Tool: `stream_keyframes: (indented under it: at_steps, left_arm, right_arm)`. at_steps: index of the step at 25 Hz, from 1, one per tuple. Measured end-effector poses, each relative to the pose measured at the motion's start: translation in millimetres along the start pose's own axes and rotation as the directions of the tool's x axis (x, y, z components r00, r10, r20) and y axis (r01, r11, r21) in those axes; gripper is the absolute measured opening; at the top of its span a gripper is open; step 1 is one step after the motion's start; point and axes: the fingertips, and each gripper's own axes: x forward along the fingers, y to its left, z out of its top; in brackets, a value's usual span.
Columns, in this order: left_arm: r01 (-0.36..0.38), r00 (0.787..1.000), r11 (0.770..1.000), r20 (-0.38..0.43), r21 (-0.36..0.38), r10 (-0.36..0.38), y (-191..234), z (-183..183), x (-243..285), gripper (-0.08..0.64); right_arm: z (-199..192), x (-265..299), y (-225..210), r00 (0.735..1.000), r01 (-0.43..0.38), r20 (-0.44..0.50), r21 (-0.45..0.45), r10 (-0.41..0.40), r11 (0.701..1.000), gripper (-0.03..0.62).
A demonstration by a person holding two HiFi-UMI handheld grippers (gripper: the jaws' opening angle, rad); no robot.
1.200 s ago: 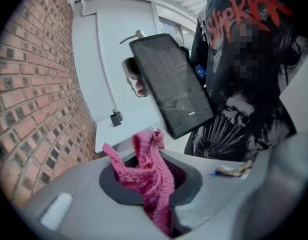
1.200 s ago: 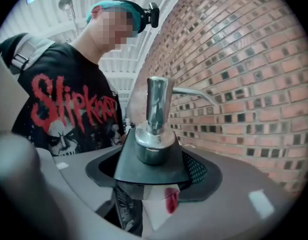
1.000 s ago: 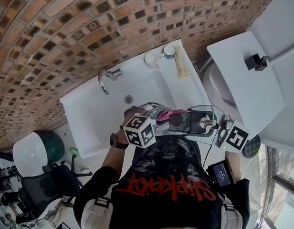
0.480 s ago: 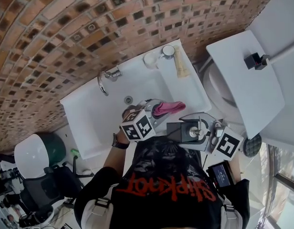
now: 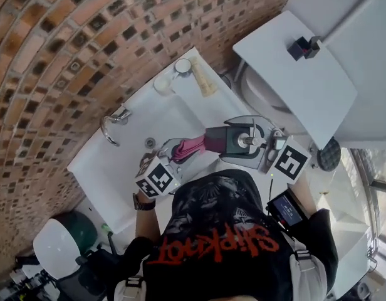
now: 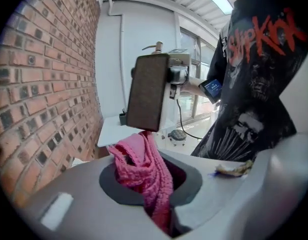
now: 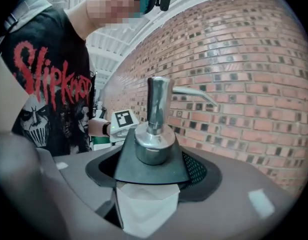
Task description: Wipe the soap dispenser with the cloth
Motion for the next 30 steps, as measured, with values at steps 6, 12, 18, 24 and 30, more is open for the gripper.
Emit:
stream_keyframes:
  at_steps: [6, 12, 18, 24, 30]
  left_arm:
    - [0.113, 0.993, 0.993, 0.022, 0.027, -0.114, -29, -1, 23, 0.052]
    - [0.149, 0.987, 0.987, 0.044, 0.058, -0.152, -36, 12, 34, 0.052]
    - [0.179, 0.982, 0.981, 0.044, 0.068, -0.182, -36, 14, 37, 0.052]
    - [0.18, 0.983, 0.981, 0.031, 0.066, -0.182, -35, 11, 37, 0.052]
    - [0.142, 0.989, 0.989, 0.033, 0.037, -0.143, -30, 10, 31, 0.052]
  right_arm:
    - [-9, -6, -15, 0.996, 0.056, -0.069, -0.017, -0.057, 0.998, 0.313]
    - [-19, -8, -11, 0.991, 0.046, -0.125, -0.016, -0.048, 0.999, 0.313]
    - [-23, -15, -19, 0.991, 0.083, -0.105, 0.008, -0.082, 0.997, 0.313]
    - [-33, -10, -22, 0.986, 0.074, -0.147, -0.011, -0.075, 0.997, 0.313]
    - [-58, 2, -36, 0.97, 0.072, -0.23, -0.061, -0.084, 0.996, 0.313]
